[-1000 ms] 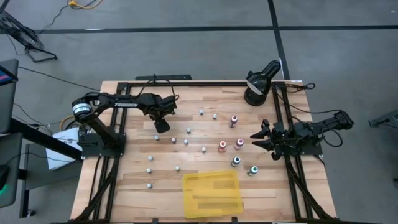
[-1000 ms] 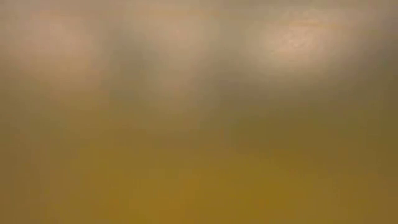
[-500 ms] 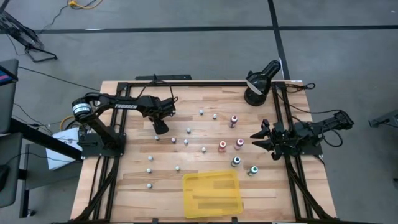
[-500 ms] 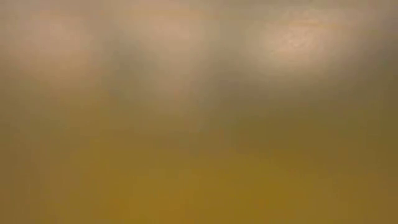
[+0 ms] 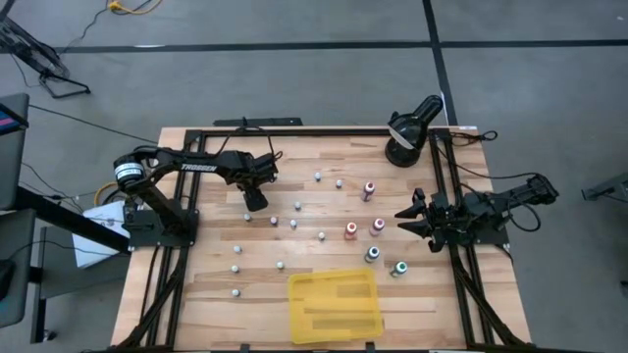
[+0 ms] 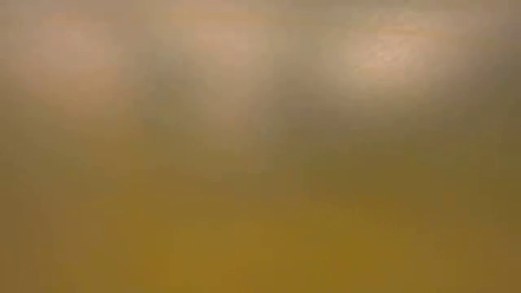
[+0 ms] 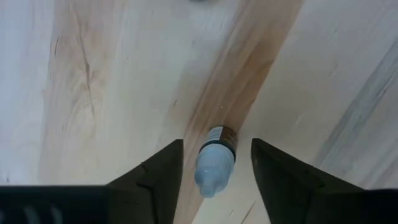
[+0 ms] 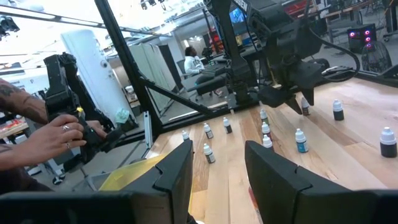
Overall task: Pick & Place food coloring
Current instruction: Put the small brown food coloring bottle in the yellow bin
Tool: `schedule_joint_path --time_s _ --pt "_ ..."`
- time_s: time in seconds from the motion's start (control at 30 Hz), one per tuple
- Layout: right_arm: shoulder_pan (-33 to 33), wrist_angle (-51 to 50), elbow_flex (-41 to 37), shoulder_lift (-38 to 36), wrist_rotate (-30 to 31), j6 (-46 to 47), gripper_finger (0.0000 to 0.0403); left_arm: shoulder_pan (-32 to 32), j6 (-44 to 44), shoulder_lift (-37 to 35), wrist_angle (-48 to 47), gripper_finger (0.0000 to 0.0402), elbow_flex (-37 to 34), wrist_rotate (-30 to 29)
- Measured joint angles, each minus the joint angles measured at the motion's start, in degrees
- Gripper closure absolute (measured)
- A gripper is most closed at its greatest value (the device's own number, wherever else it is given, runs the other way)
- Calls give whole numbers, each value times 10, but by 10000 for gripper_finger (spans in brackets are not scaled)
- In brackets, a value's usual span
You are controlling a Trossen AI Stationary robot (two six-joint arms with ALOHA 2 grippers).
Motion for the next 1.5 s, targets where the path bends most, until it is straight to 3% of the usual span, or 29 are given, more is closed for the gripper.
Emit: schedule_joint_path --time_s 0.37,0.83,1.1,1.5 --pt "0 0 0 0 0 0 266 0 -9 -1 -9 339 0 18" --pt "0 0 0 0 0 0 266 -16 -41 -26 -28 340 0 61" --pt "0 0 0 0 0 0 266 -26 -57 -116 -34 331 0 87" --pt "0 0 0 0 0 0 266 -57 -147 -291 -50 331 0 150"
